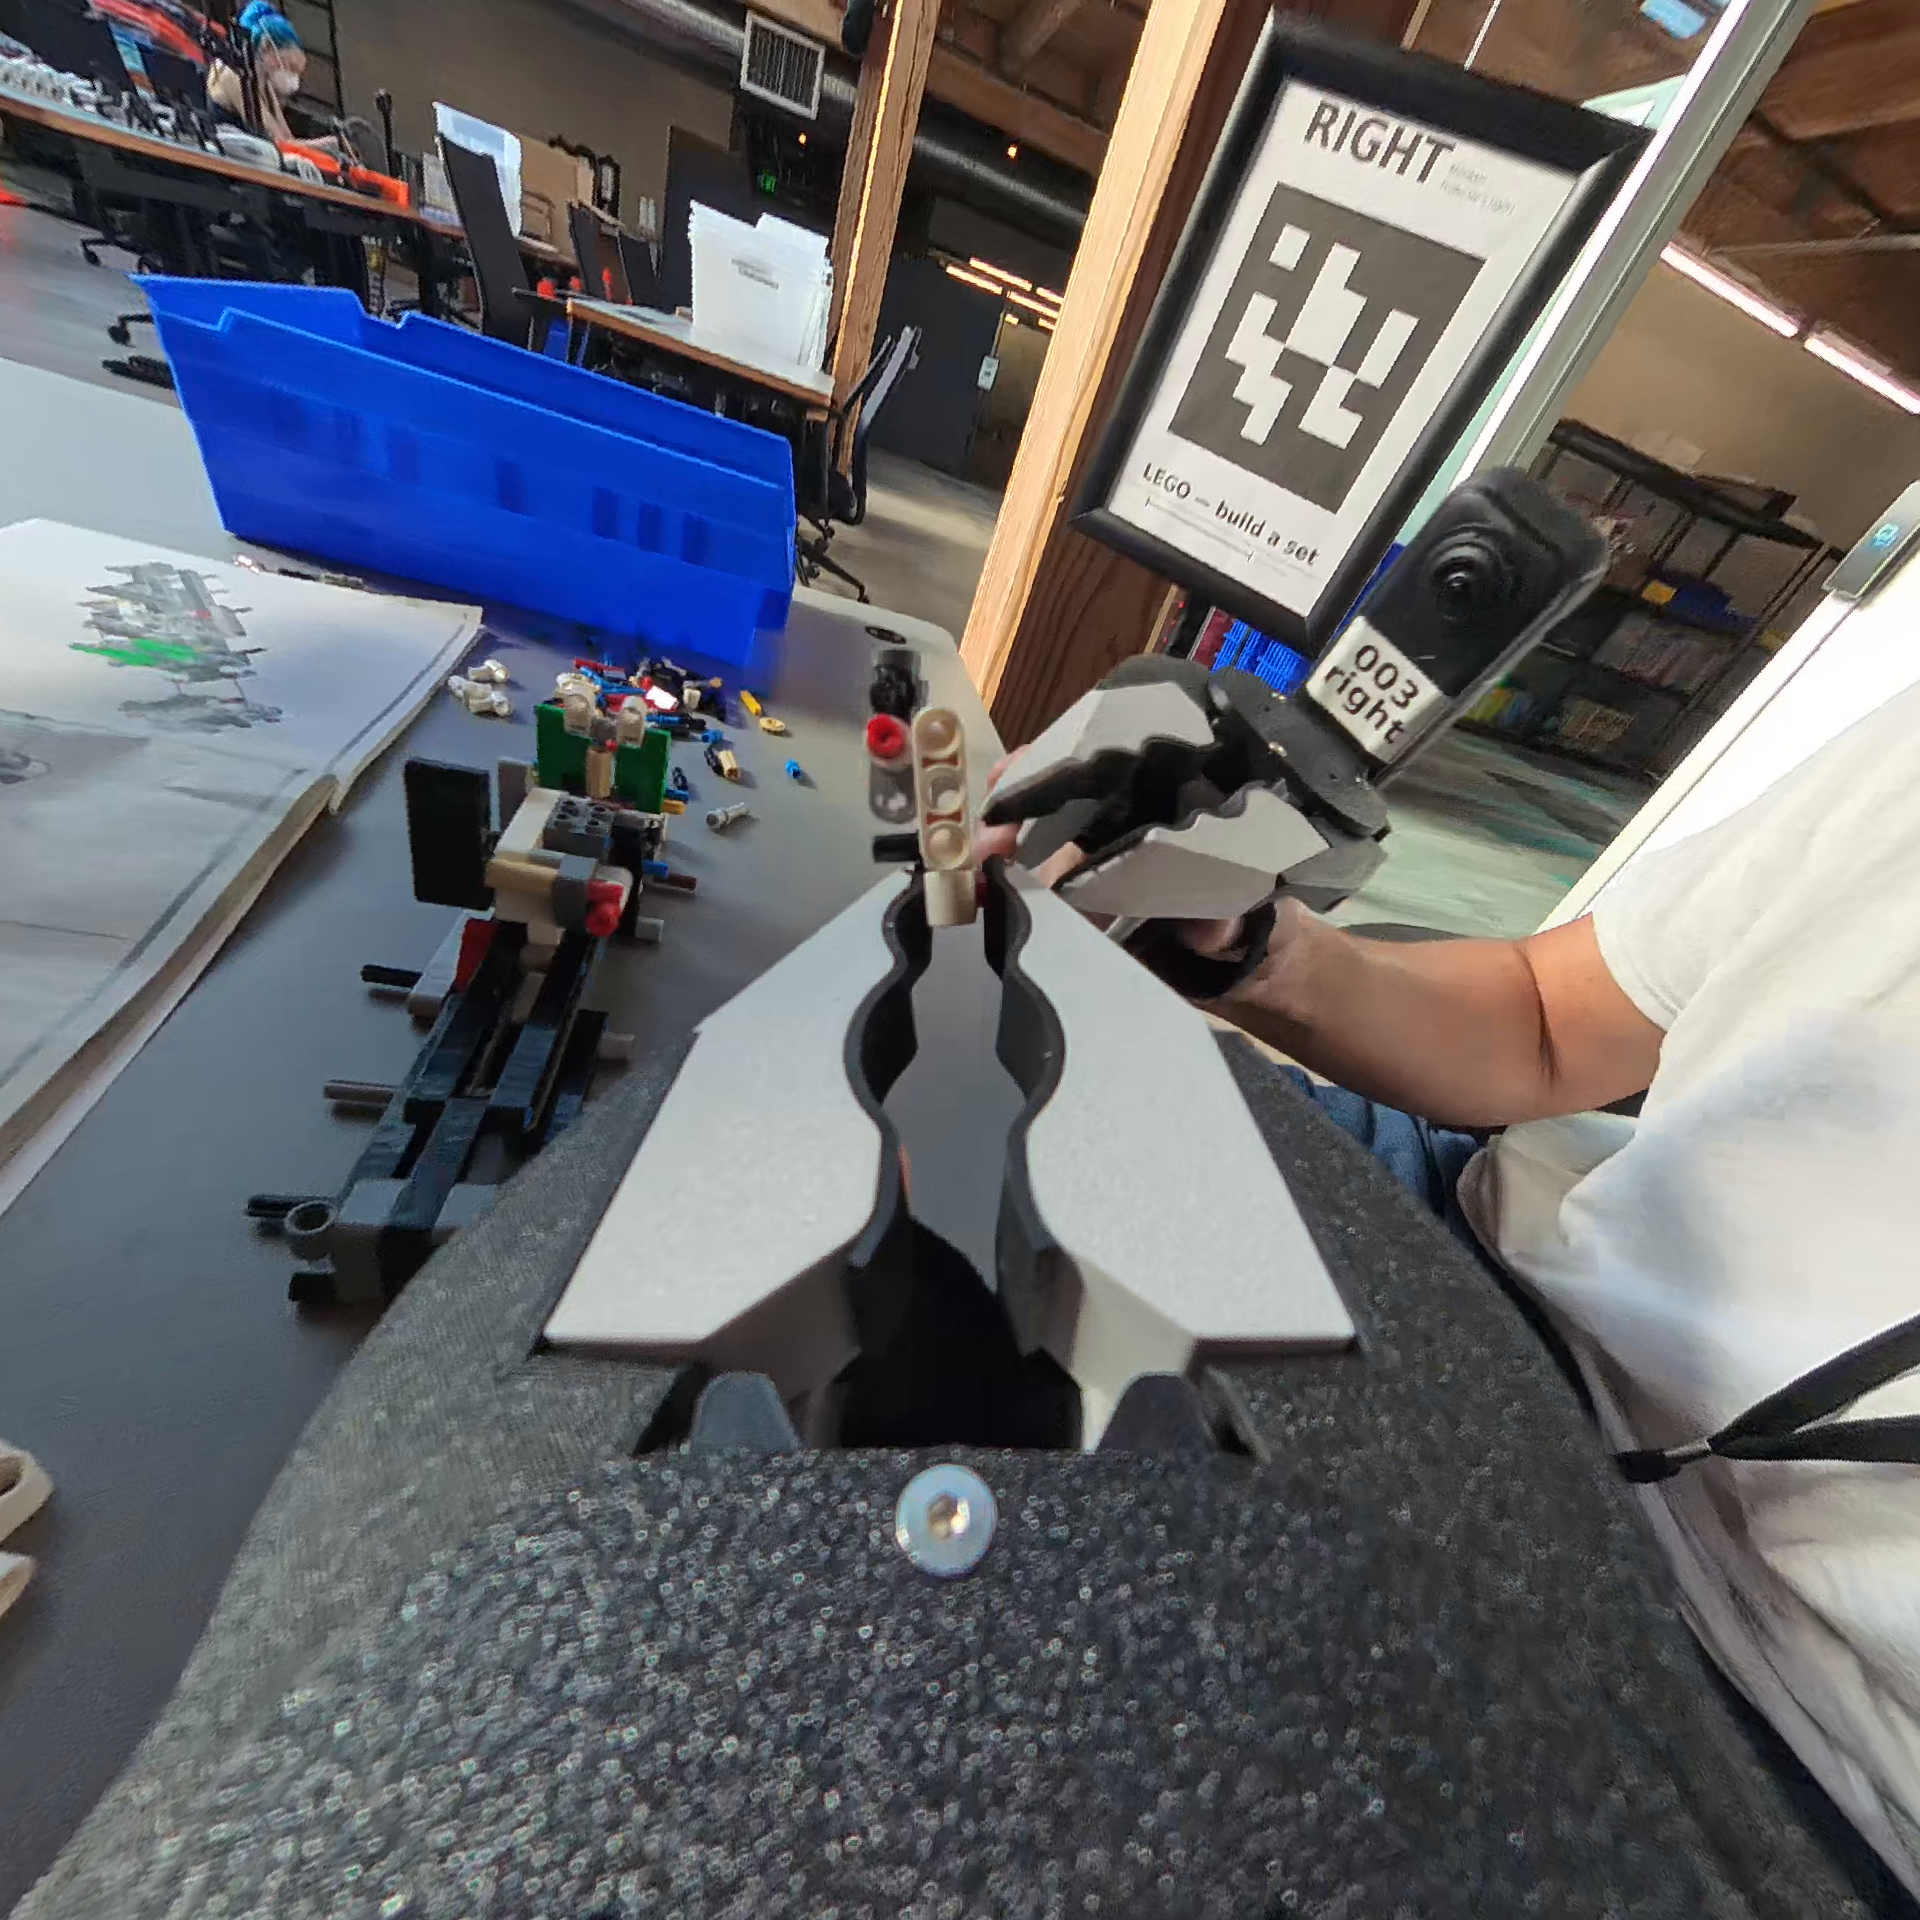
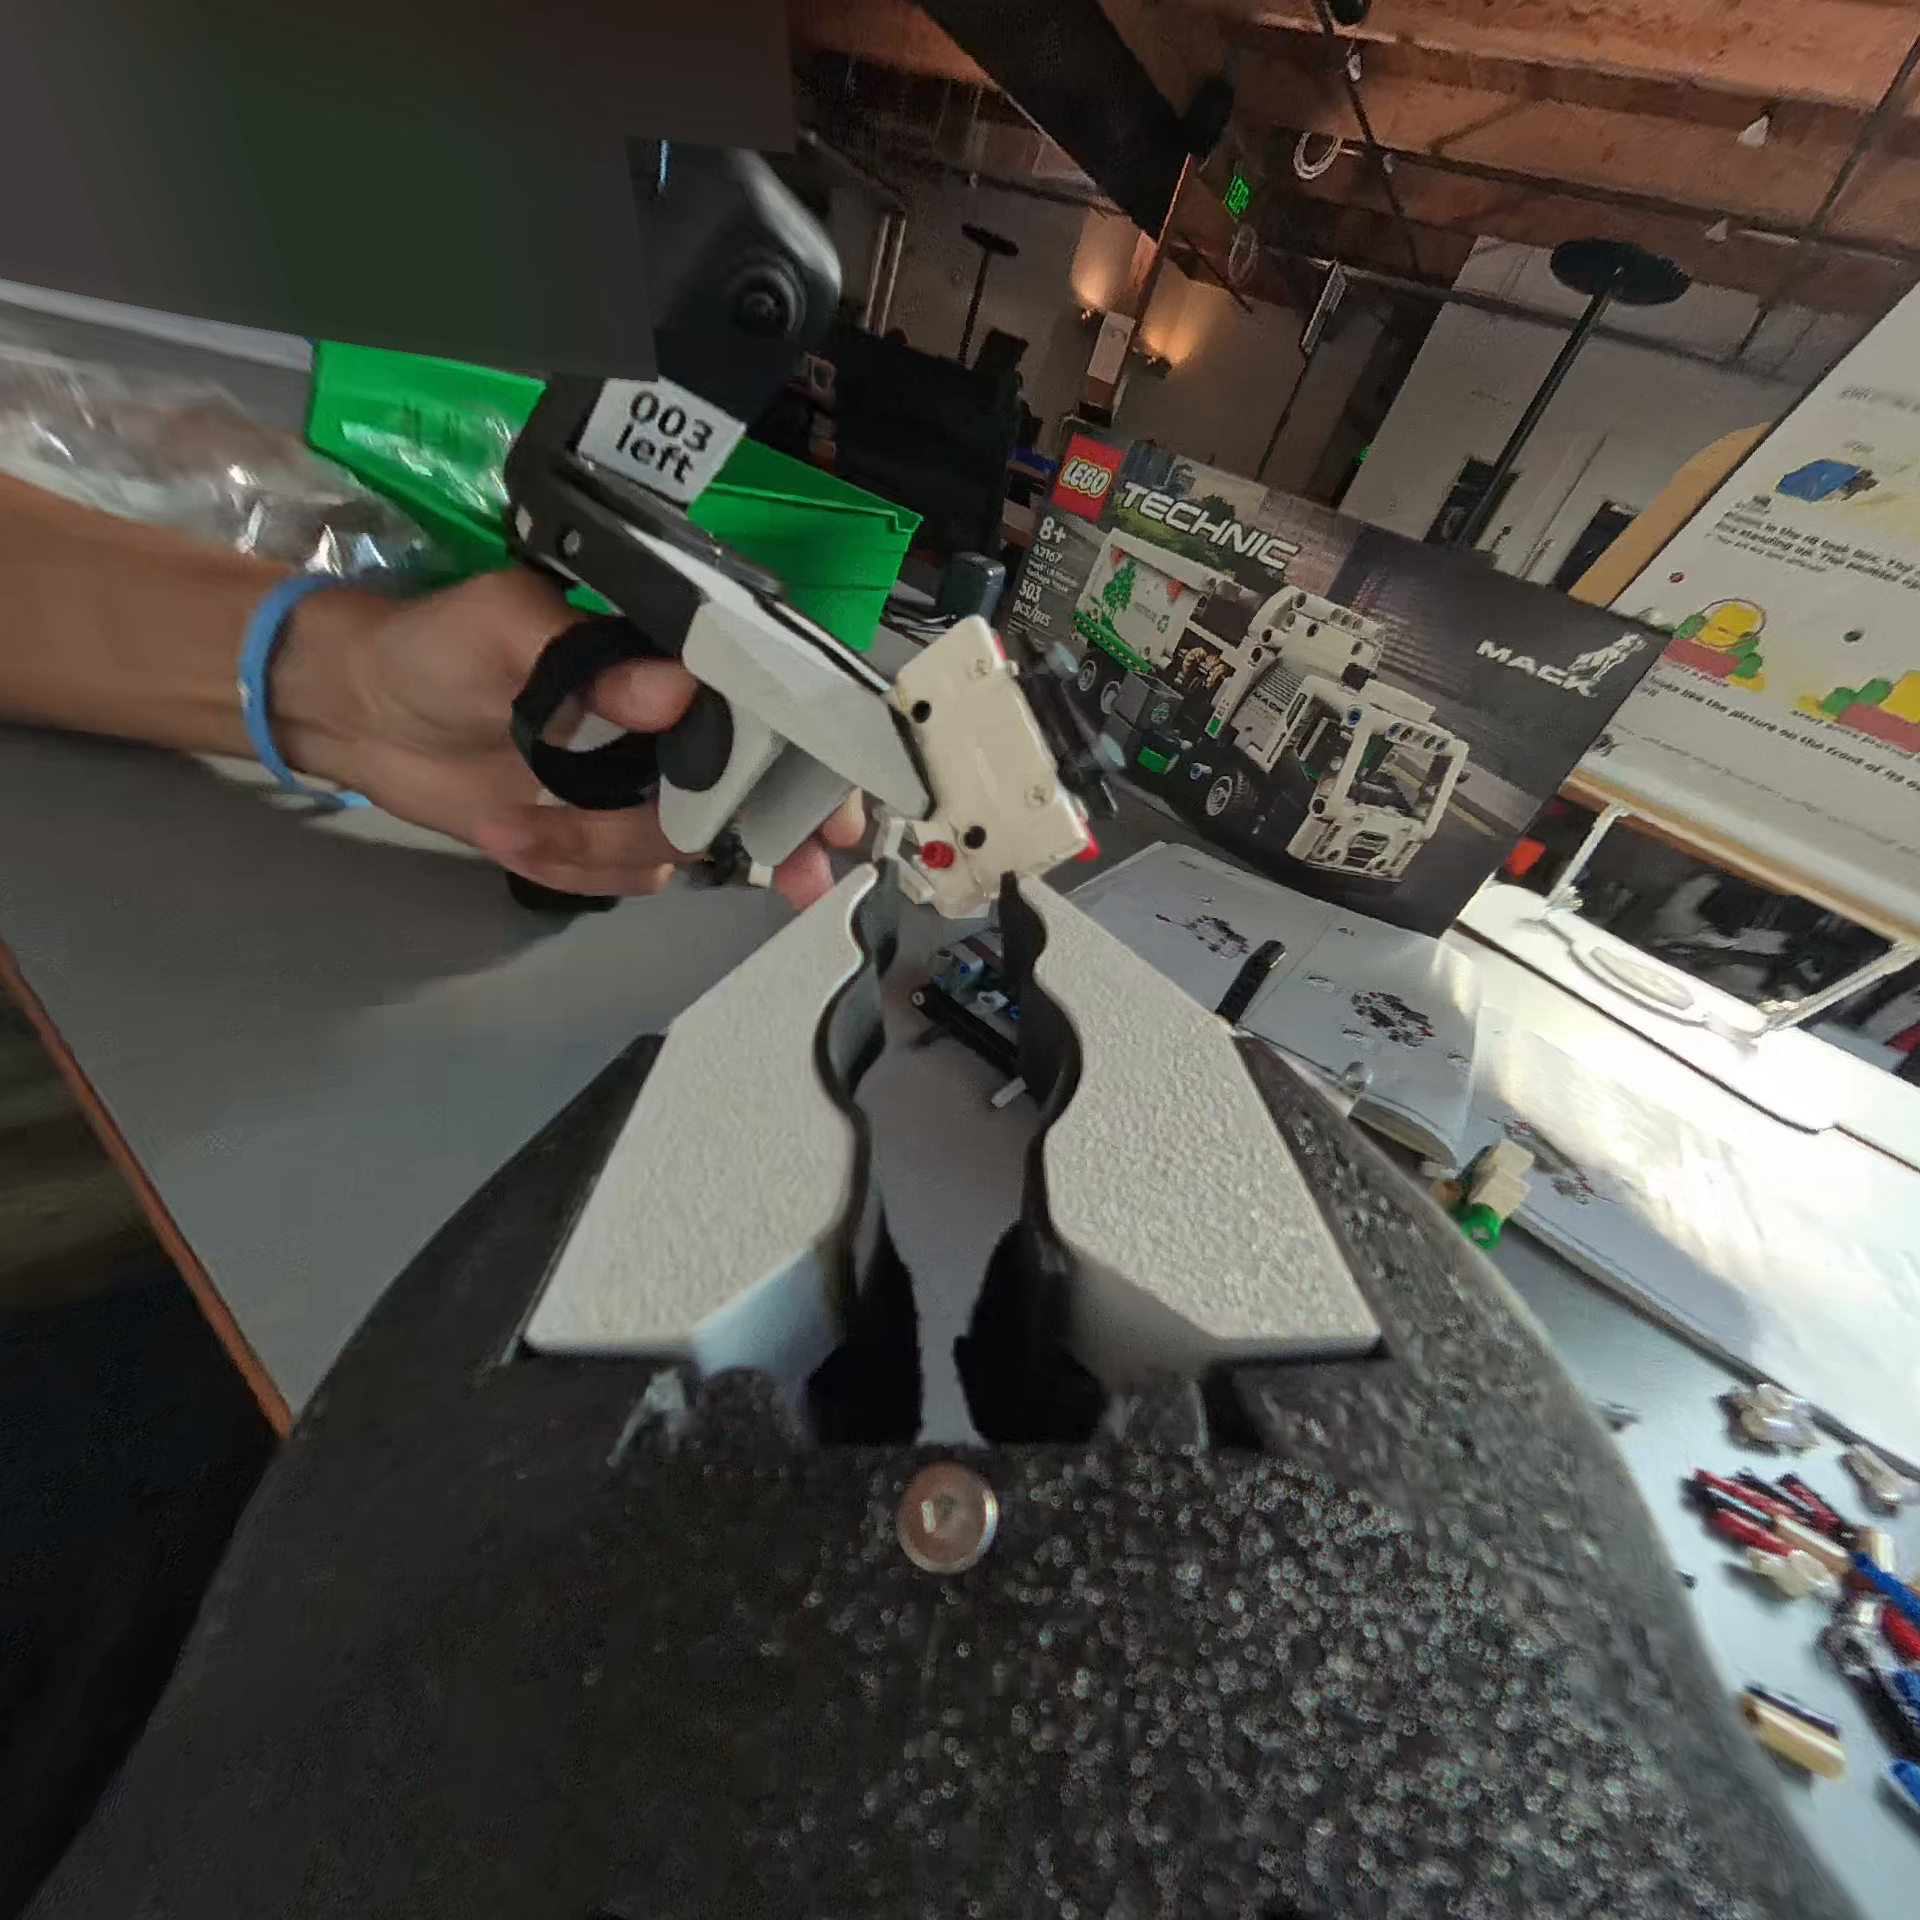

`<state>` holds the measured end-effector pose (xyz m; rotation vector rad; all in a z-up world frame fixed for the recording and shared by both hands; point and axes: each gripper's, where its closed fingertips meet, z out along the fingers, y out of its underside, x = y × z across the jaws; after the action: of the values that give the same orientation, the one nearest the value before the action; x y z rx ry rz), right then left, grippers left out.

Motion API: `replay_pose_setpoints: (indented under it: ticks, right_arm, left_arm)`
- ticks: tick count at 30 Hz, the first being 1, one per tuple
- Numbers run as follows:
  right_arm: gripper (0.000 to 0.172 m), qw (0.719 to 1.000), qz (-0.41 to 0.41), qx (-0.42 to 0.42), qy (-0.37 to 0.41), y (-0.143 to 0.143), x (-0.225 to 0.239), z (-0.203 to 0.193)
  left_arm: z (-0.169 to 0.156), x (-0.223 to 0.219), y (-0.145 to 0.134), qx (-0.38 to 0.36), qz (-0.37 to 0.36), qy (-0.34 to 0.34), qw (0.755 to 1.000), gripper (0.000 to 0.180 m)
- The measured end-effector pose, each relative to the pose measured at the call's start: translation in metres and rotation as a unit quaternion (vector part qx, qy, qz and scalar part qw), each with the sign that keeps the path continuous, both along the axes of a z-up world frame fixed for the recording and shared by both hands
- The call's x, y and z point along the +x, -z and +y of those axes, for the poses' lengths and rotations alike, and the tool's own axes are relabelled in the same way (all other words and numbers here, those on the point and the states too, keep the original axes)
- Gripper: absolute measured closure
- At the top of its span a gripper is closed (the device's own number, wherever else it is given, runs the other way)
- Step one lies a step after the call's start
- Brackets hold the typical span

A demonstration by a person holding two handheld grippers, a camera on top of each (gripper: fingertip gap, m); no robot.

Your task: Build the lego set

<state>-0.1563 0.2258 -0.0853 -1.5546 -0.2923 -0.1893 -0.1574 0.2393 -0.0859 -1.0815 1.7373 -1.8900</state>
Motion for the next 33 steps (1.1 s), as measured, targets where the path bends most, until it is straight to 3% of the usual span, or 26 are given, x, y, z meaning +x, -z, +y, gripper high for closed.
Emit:
replay_pose_setpoints:
  ticks: [2,5,15,20,29,33]
  right_arm:
    - [0.140,0.995,0.099,-0.006,-0.032,-0.007,0.004,-0.002]
    - [0.145,0.973,0.198,-0.013,-0.122,-0.014,-0.008,0.001]
    - [0.157,0.955,0.231,-0.022,-0.186,-0.011,-0.019,0.000]
    - [0.164,0.922,0.286,-0.045,-0.255,-0.012,-0.026,-0.008]
    - [0.163,0.920,0.294,-0.045,-0.255,-0.012,-0.023,-0.003]
    - [0.155,0.933,0.277,-0.064,-0.220,-0.020,0.003,-0.003]
  left_arm:
    - [-0.003,-0.005,-0.009,-0.025,-0.023,0.019,0.999,0.173]
    - [-0.011,-0.011,-0.014,-0.027,-0.045,0.039,0.998,0.173]
    - [-0.018,-0.018,-0.018,-0.040,-0.055,0.061,0.996,0.174]
    - [-0.027,-0.023,-0.020,-0.009,-0.087,0.068,0.994,0.173]
    - [-0.021,-0.020,-0.021,-0.039,-0.069,0.066,0.995,0.174]
    - [-0.001,-0.009,-0.022,-0.067,-0.056,0.016,0.996,0.174]
